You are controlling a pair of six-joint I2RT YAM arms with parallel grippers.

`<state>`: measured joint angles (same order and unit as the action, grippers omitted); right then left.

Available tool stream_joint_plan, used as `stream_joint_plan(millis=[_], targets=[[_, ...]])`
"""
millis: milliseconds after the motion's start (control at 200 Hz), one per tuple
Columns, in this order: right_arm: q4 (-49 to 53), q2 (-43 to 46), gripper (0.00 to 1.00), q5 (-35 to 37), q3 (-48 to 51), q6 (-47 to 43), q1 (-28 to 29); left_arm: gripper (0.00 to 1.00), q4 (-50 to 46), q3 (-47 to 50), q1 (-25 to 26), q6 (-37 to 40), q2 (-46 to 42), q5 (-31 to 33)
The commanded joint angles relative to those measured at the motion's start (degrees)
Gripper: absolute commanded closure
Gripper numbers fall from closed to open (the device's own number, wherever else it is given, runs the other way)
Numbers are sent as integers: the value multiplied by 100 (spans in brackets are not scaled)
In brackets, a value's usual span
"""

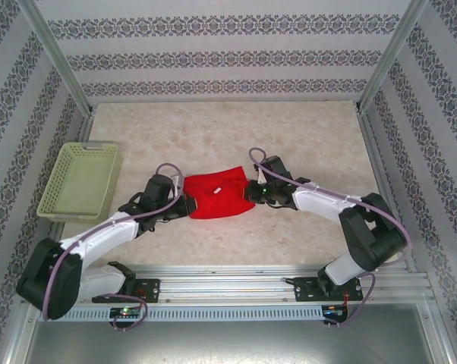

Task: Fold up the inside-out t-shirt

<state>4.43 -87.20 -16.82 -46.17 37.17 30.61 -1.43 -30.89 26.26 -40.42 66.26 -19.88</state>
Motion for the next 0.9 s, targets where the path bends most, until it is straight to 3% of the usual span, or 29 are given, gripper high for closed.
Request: stream_joint_plan(millis=[0, 340, 635, 799, 894], targets=[[-123, 388, 100, 281, -330, -139, 73, 100, 1, -382, 35, 126, -366, 702], [291, -980, 100, 392, -1900, -616, -128, 100, 98, -1060, -374, 382, 893, 1709], [391, -2398, 100, 451, -2834, -779, -475, 100, 395, -1576, -784, 464, 2308, 1641], [558, -2772, 100, 763, -3102, -760, -534, 100, 521, -1777, -1025, 458, 2856, 1605], [665, -2900, 100, 858, -3217, -746, -533, 95, 393, -2009, -1061, 502, 3194, 1491]])
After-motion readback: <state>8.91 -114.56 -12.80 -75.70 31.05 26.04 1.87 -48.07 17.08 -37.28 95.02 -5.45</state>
